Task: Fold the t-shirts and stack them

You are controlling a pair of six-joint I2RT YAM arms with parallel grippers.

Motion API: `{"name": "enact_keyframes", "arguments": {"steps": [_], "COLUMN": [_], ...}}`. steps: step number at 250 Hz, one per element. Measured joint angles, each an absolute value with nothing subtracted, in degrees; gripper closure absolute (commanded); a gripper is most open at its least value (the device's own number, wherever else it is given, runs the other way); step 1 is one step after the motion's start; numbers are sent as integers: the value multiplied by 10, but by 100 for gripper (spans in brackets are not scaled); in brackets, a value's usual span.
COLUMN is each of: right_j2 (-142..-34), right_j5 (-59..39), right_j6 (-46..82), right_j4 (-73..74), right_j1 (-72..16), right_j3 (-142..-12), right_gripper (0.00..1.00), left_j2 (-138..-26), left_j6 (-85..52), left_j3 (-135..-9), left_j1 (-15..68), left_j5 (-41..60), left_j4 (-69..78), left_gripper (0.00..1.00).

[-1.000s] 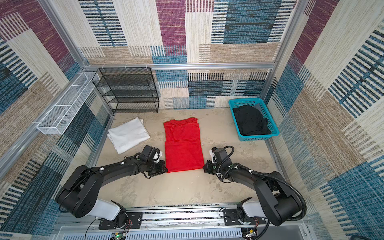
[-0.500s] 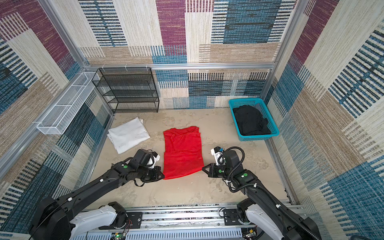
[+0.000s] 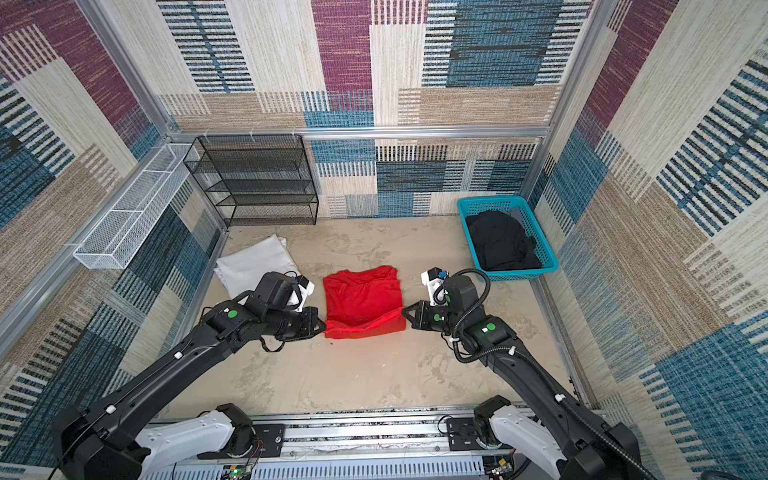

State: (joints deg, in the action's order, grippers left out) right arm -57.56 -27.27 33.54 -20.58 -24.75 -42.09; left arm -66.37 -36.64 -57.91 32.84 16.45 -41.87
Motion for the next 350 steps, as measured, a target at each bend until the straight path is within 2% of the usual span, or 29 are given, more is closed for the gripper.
{"name": "enact_keyframes", "arguments": {"steps": [145, 324, 350], "right_j2": [-770, -1035, -1080], "right_j5": [-235, -285, -293], "right_j6": [292, 256, 252], "right_j4": [-94, -23, -23], "right_j1": [-220, -172, -169], "right_j3": [-545, -691, -718], "right_gripper": [97, 99, 95], "left_j2": [-830, -1043, -1071], "left_j6": [-321, -300, -300], "left_j3": [-694, -810, -821], "left_j1": [220, 150, 141], "left_j5": [189, 248, 257], "left_j4": [-335, -265, -261], "left_gripper": [100, 100, 95]}}
